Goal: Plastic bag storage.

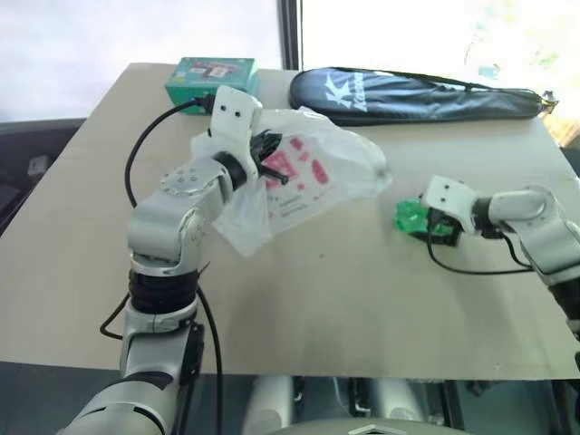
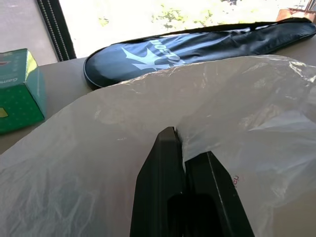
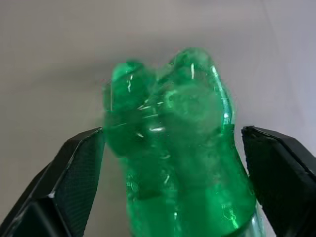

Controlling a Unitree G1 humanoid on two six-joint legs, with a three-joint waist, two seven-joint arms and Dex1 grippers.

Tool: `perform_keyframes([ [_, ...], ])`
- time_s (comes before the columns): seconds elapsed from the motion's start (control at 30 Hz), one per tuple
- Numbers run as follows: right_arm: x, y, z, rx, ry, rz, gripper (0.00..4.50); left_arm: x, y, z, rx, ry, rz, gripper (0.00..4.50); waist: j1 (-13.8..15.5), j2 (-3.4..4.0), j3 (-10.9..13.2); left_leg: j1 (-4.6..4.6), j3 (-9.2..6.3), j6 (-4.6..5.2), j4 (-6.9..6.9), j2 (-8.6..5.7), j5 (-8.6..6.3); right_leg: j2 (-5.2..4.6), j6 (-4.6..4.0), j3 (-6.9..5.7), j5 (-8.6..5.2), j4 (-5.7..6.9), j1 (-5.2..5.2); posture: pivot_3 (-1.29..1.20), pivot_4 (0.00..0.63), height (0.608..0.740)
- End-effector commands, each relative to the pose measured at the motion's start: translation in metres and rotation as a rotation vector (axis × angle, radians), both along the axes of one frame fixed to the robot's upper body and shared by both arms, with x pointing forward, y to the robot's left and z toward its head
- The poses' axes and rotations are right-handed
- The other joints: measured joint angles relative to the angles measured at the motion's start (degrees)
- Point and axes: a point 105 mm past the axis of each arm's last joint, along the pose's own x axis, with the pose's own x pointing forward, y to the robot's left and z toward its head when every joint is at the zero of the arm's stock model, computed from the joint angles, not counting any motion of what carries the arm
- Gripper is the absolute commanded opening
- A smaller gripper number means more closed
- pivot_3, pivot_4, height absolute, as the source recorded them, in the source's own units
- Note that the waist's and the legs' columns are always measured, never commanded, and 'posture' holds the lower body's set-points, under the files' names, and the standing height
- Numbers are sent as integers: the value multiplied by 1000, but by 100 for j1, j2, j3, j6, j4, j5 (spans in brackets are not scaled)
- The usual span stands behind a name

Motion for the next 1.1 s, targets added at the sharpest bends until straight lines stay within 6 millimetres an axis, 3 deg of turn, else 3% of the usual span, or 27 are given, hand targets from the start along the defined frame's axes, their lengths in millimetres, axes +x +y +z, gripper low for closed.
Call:
perform_keyframes([
  [0.03,-4,-23,-34,-100,130,-19,3669,-10,-3,16,18,-78,-12,0,48,-5,-3,-1,-2,0,0,-3,0,-3,0,-2,0,0,0,0,150,740],
  [0.1,-4,-24,-28,-62,140,-27,2955,-13,-3,16,18,-79,-15,0,94,-10,-6,0,-11,0,3,-2,0,-3,0,-13,0,-4,9,0,150,740],
  [0.27,-15,-17,-2,-3,98,10,2853,-14,-4,19,19,-81,-19,0,171,-9,-5,-7,-30,-1,9,-3,0,-10,-1,-34,-1,-4,17,0,150,740],
  [0.33,-31,8,23,156,121,61,2853,-13,-4,22,9,-83,-26,0,163,-6,-3,-11,-33,-1,8,-4,-1,-9,-1,-37,-1,-8,15,0,150,740],
  [0.4,-61,52,48,312,177,209,2853,-12,-3,26,7,-88,-28,0,121,9,6,-17,-34,-1,5,-3,-1,-9,-2,-36,-1,-9,10,0,150,740],
  [0.47,-84,94,60,432,233,328,2853,-11,-3,29,2,-92,-33,0,20,13,9,-16,-26,-1,4,4,0,-3,-2,-20,0,-1,0,0,150,740],
  [0.57,-84,153,68,575,259,356,2853,-13,-7,32,13,-103,-66,0,-75,16,10,-6,-27,-10,0,11,5,2,-2,-19,-1,10,0,0,150,740],
  [0.63,-60,183,70,628,216,276,2853,-19,-10,35,12,-105,-102,0,-46,21,10,0,-27,-14,-1,10,7,3,-2,-21,0,18,0,0,150,740],
  [0.7,-13,205,71,639,87,146,2852,-31,-10,38,24,-120,-137,0,-48,20,10,-5,-33,-14,2,3,7,1,-3,-28,0,20,-1,0,150,740],
  [0.77,32,214,80,664,-44,13,2852,-39,-6,39,22,-124,-133,0,-13,19,14,-6,-27,-14,3,-4,7,1,-4,-22,3,18,-4,0,150,740],
  [0.83,59,219,91,699,-138,-70,2852,-41,-2,34,31,-109,-103,0,93,15,14,-22,-48,-11,4,-18,6,-2,-5,-52,3,3,-6,0,150,740],
  [0.9,69,229,102,723,-208,-63,2852,-43,0,26,41,-94,-72,0,88,13,17,-28,-27,-3,-3,-24,2,1,-3,-32,3,0,-14,0,150,740],
  [1.0,68,245,109,706,-243,13,4349,-38,10,17,54,-77,4,0,33,15,19,-36,-17,-4,-20,-18,3,8,-4,-21,2,-4,-33,0,150,740],
  [1.1,73,239,111,678,-309,-4,4483,-32,18,13,34,-60,55,0,-43,15,19,-33,-7,-7,-31,-10,5,6,-6,-7,2,-3,-39,0,150,740],
])
